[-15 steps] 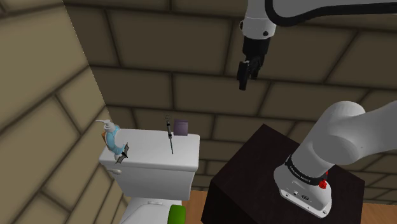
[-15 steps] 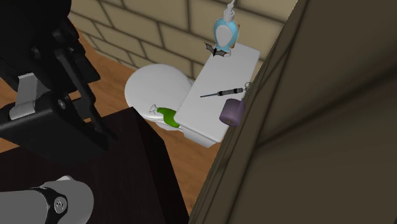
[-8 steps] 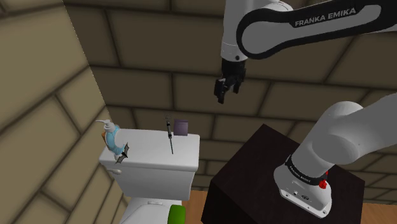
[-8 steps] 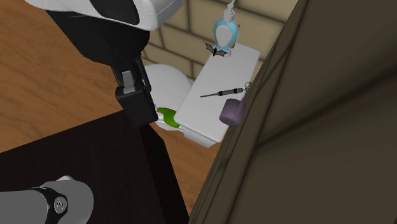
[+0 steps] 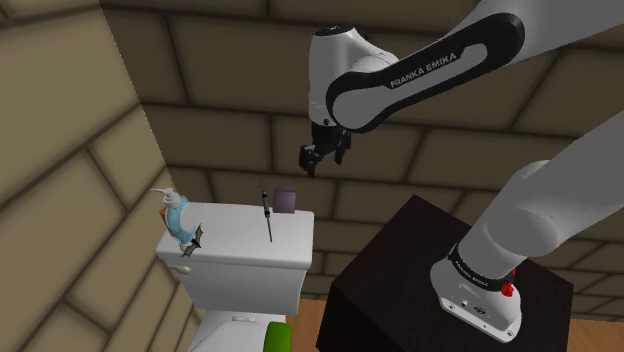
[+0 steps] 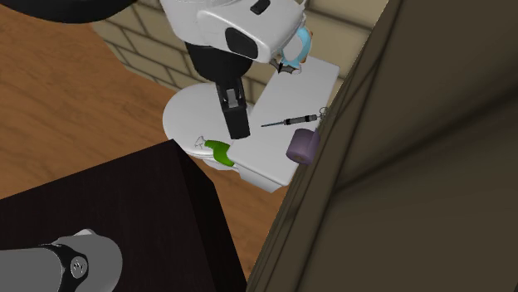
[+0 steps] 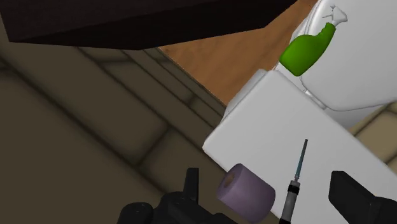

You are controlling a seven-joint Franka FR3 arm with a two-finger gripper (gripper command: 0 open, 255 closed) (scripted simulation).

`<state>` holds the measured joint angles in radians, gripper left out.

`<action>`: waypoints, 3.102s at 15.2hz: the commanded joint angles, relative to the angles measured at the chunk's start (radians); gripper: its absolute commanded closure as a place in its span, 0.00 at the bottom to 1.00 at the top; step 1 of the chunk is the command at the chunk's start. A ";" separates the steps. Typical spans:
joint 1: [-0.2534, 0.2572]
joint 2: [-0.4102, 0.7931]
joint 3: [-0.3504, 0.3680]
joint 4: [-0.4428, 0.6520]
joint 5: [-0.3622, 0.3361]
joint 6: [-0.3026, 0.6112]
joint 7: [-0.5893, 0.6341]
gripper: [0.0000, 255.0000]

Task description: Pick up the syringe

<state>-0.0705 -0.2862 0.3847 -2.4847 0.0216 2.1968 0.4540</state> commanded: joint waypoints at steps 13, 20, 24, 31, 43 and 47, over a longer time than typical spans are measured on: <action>0.008 0.601 0.002 0.321 -0.453 0.250 0.584 0.00; 0.106 0.872 -0.106 0.588 -0.577 0.257 0.760 0.00; 0.143 0.995 -0.149 0.732 -0.598 0.247 0.809 0.00; 0.163 1.076 -0.177 0.761 -0.629 0.298 0.839 0.00; 0.163 1.076 -0.177 0.761 -0.629 0.298 0.840 1.00; 0.151 1.032 -0.161 0.744 -0.614 0.271 0.824 1.00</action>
<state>0.0839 0.7459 0.2189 -1.7335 -0.6001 2.4814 1.2841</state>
